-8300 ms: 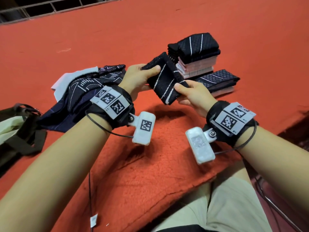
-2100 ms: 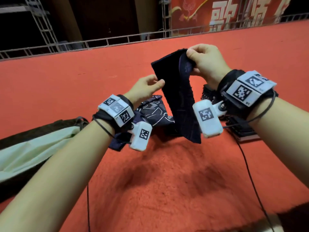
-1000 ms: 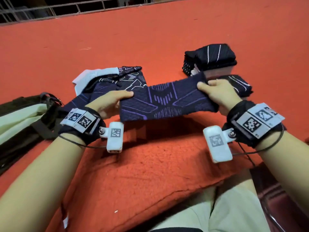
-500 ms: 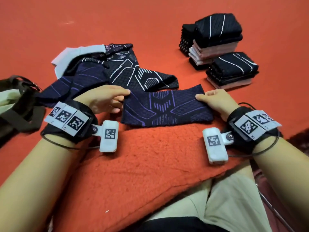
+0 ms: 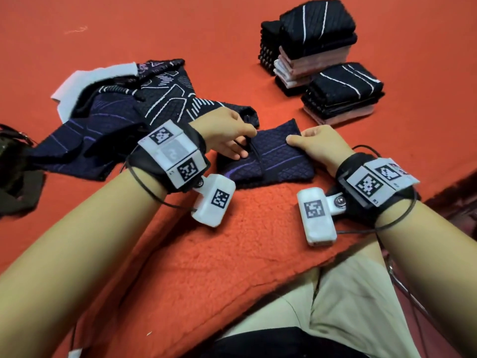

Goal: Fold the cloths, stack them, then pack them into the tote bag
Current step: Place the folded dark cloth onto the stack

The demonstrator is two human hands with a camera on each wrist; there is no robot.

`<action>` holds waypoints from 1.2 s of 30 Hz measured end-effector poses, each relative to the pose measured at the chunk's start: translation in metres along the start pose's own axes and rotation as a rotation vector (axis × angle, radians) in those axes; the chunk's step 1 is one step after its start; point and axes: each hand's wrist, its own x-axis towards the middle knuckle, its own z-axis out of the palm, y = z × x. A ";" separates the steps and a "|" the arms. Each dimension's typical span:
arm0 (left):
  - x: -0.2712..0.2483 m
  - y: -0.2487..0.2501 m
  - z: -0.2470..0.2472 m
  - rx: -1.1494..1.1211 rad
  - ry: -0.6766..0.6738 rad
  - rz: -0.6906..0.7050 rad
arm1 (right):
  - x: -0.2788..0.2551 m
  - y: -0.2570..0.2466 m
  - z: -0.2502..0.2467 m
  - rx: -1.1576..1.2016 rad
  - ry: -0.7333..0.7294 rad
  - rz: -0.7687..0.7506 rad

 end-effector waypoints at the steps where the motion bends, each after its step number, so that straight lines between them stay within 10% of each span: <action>1: 0.002 0.000 0.003 0.028 -0.002 -0.002 | -0.001 -0.001 0.000 0.007 -0.004 0.000; 13: -0.006 -0.017 0.005 0.580 0.067 0.329 | -0.011 -0.006 -0.002 -0.028 -0.010 0.006; 21: -0.002 -0.027 0.006 0.901 -0.161 0.180 | -0.026 -0.029 -0.004 0.033 -0.088 0.062; 31: -0.005 -0.037 -0.003 0.400 -0.206 0.301 | -0.050 -0.089 0.026 -0.036 -0.207 -0.014; 36: -0.004 -0.048 -0.022 -0.481 -0.139 0.161 | -0.059 -0.098 0.047 -0.067 -0.281 -0.014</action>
